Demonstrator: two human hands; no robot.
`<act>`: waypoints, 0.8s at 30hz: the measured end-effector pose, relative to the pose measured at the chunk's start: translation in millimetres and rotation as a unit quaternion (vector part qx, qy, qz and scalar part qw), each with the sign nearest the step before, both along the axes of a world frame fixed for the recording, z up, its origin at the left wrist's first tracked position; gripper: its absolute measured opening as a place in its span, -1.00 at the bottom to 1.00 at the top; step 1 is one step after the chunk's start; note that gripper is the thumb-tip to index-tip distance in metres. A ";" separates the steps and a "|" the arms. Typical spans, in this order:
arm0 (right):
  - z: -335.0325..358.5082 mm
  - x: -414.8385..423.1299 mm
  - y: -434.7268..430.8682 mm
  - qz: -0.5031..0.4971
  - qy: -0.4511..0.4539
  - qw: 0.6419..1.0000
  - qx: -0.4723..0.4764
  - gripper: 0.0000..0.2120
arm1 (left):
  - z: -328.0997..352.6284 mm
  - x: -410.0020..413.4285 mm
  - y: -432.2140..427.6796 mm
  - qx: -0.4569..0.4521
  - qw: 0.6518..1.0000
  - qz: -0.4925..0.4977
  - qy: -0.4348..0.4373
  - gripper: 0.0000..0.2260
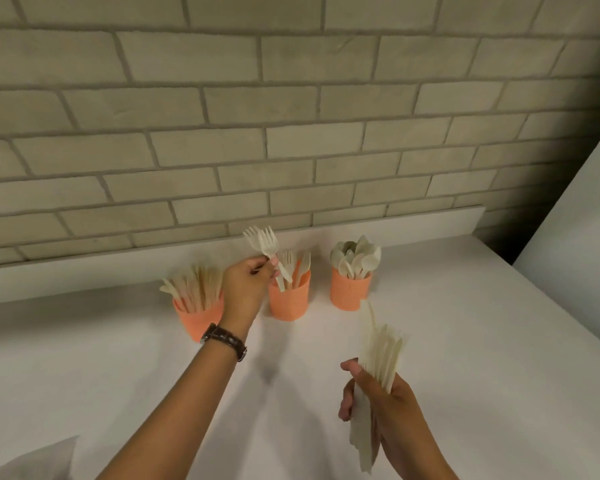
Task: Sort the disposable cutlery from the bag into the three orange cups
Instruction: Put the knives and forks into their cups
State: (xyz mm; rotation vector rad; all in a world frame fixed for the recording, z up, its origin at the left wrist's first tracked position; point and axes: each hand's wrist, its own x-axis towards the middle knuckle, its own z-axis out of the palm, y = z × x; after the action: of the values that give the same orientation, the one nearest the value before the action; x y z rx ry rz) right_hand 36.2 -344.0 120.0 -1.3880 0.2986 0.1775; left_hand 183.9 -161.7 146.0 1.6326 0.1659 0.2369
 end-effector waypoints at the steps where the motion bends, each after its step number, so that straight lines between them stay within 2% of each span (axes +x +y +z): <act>1: 0.4 7.0 -10.7 0.007 0.002 1.000 0.020 -0.81 | -2.6 9.7 -11.2 0.014 1.000 0.018 0.005 -0.91; 6: 5.4 31.9 -50.6 0.079 0.008 0.996 0.050 -0.80 | -18.7 34.9 -41.1 0.115 0.989 0.068 0.065 -0.85; 9: 6.4 40.7 -63.7 0.113 0.006 0.992 0.048 -0.79 | -23.7 41.5 -45.3 0.080 0.988 0.091 0.100 -0.78; 13: 7.7 47.9 -71.3 0.117 0.000 0.991 0.066 -0.80 | -16.0 51.3 -39.9 0.024 0.989 0.131 0.069 -0.92; 15: 7.1 49.8 -72.5 0.110 -0.002 0.991 0.076 -0.80 | -15.5 57.1 -38.8 0.034 0.988 0.133 0.066 -0.88; 20: 7.5 50.4 -68.4 0.092 0.007 0.990 0.109 -0.80 | -27.8 54.4 -38.8 0.181 0.968 0.058 0.161 -0.80; 22: 8.2 51.1 -66.6 0.091 0.009 0.988 0.120 -0.80 | -25.8 44.5 -34.4 0.246 0.954 0.074 0.153 -0.78; 24: 9.2 51.9 -64.3 0.094 0.007 0.988 0.123 -0.82 | -15.9 30.3 -34.3 0.262 0.955 0.093 0.108 -0.75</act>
State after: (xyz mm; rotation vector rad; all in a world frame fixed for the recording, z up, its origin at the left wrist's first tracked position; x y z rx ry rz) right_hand 88.2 -408.3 129.2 -1.1695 0.1504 0.3692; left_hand 214.1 -196.0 130.1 2.1750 0.4553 0.2594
